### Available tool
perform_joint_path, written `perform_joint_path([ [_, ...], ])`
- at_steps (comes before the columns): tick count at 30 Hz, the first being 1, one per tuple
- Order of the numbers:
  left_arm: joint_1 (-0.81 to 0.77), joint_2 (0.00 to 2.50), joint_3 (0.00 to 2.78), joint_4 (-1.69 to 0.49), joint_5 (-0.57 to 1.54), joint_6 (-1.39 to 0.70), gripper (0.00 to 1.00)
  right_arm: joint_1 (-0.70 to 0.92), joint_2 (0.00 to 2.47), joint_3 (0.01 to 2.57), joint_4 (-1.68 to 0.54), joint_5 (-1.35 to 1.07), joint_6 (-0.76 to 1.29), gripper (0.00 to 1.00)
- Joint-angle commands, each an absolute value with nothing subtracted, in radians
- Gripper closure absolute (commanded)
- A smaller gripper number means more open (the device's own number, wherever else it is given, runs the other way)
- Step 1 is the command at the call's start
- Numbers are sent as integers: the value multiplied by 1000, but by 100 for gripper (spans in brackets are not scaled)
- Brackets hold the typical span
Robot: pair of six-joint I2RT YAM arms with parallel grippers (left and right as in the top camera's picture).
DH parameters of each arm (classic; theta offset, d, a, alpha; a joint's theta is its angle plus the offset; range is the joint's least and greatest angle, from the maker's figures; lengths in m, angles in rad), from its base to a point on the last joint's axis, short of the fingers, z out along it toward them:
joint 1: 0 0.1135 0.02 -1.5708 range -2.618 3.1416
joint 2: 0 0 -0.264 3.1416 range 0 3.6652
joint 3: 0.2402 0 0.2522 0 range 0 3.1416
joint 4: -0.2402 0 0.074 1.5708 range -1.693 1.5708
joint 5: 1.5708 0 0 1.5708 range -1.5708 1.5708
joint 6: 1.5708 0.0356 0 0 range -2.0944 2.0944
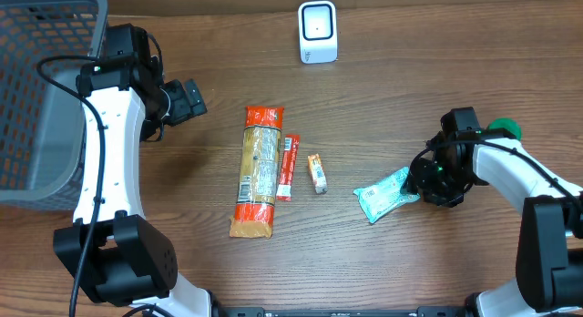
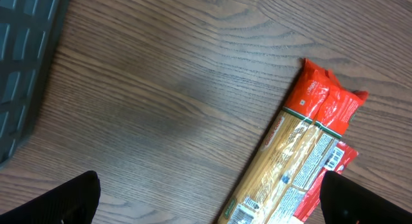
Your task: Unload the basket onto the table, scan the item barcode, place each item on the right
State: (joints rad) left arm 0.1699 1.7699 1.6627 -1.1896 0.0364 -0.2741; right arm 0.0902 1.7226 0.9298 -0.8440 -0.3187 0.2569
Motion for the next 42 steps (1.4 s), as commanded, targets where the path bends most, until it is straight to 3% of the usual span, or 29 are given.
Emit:
perform_joint_path([
  [1,163,1772,1680,-1192,33,-258,0,85,1724,894,-811,-315,273,42],
  [11,163,1772,1680,-1192,33,-258,0,84,1724,891,-786,-316,273,47],
  [17,163,1772,1680,-1192,33,-258,0,84,1724,891,-778,-315,289,57],
  [20,163,1772,1680,-1192,33,-258,0,85,1724,891,-767,-315,310,69],
  [24,163,1772,1680,-1192,33,-258,0,84,1724,891,-756,-316,311,96],
  [42,163,1772,1680,-1192,33,-258,0,83,1507,892,-759,-527,174,96],
])
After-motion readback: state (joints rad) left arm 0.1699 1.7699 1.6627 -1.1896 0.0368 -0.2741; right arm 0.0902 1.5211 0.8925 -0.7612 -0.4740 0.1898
